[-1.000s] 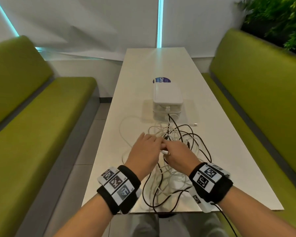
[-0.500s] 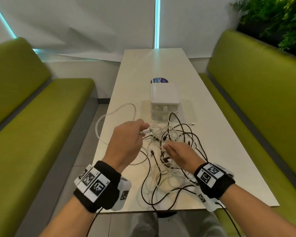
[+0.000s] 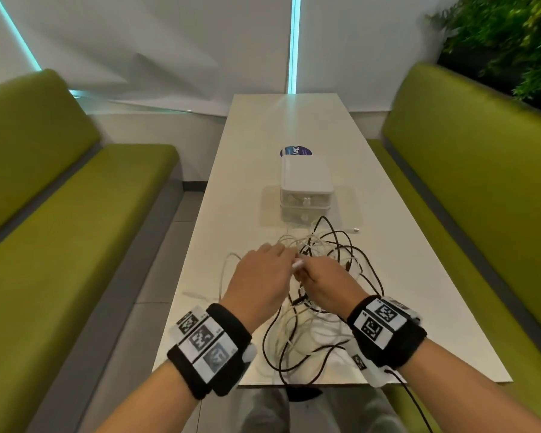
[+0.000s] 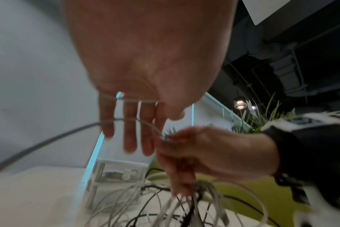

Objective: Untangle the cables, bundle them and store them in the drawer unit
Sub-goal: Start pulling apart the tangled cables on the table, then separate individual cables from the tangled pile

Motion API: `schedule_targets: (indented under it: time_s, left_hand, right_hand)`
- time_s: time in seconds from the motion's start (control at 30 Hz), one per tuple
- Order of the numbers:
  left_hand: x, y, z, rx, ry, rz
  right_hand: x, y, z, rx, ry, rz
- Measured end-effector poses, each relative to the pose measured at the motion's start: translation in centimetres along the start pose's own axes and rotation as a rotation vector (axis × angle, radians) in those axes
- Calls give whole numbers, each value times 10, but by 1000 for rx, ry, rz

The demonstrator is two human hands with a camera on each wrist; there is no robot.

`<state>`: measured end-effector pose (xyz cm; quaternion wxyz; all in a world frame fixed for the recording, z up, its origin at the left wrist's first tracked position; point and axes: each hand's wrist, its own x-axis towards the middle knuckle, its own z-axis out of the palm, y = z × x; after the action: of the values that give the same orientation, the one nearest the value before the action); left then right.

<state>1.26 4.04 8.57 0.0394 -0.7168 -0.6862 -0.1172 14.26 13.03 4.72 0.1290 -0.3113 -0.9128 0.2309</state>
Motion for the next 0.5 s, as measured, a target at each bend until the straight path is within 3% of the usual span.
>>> schedule_targets:
  time_s: [0.1,0.17,0.33,0.4,0.5]
  left_hand:
    - [0,4,2,49,-121,-165]
    - [1,1,0,57,-86,-162]
    - [-1,-6,-9,-74,169,-69]
    - [-2,-11,-17,-169,355,-86]
    - [0,-20,-45,-266,502,-112]
  right_hand:
    - [-3,1,2,-9,-17,-1]
    - [-5,4,2,49,2,-33]
    - [4,5,-4,149,90,-108]
    - [10,8,-5,62,35,-54]
    - [8,26,0,-4,3,65]
